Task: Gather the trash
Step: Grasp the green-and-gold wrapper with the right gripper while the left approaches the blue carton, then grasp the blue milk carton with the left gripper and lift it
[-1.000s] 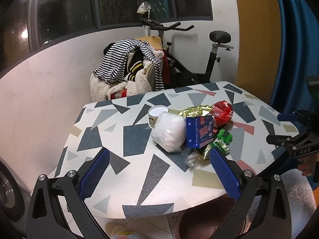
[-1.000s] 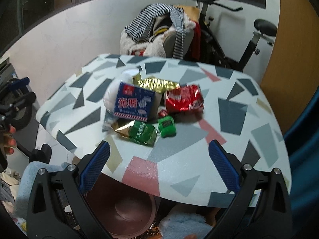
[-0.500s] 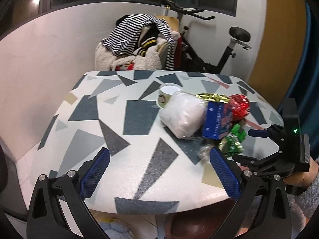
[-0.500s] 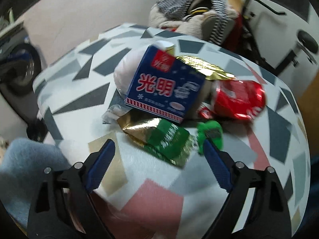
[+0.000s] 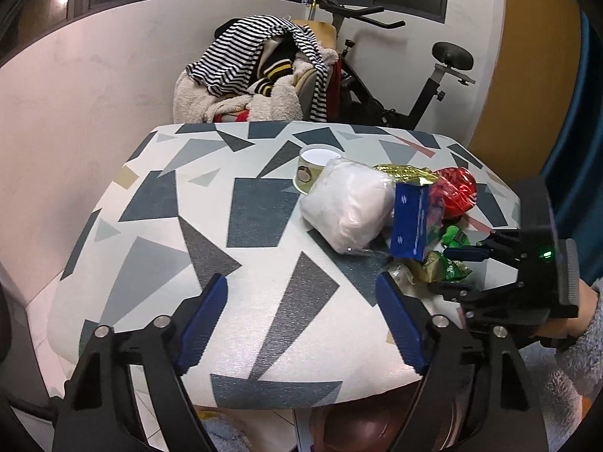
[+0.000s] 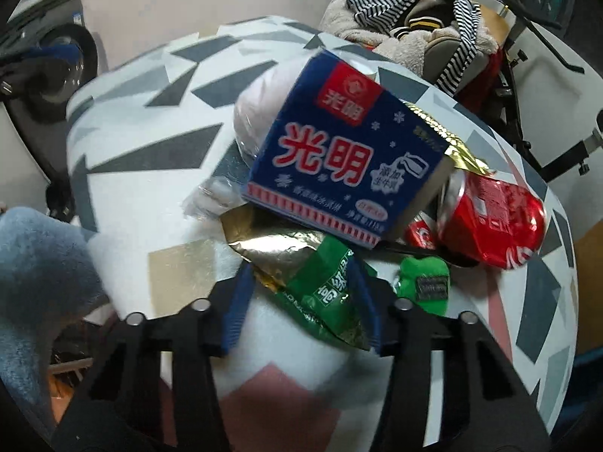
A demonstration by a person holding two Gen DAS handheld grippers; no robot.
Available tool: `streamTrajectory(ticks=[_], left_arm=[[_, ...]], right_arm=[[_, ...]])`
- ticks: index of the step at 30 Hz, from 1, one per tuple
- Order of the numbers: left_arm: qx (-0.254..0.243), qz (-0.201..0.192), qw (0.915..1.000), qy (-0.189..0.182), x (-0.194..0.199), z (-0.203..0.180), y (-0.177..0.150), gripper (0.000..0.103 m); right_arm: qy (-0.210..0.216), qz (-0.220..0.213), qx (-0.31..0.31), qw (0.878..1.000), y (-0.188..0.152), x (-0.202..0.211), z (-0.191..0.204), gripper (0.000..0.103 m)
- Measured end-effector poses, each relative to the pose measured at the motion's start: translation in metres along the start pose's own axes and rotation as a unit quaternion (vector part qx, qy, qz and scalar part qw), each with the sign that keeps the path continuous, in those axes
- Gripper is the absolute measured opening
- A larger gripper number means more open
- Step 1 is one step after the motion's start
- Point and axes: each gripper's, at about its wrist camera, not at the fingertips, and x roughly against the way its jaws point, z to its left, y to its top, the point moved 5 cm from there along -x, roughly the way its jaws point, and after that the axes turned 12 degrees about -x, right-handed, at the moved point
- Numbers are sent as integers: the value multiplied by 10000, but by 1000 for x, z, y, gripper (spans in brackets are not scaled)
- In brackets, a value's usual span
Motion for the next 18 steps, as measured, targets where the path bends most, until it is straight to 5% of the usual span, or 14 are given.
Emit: streamTrajectory(ticks=[3, 10, 18], left_arm=[[3, -17, 9999, -138, -2, -8, 2, 73], [-140, -110, 9992, -351, 2, -29, 7, 70], [-29, -144, 9954, -948, -8, -50, 18, 68]], right_arm=[[84, -100, -196, 9997, -2, 15, -4, 23], [414, -347, -996, 9936, -10, 44, -22, 18], [505, -855, -2222, 9699, -22, 87, -56, 13]])
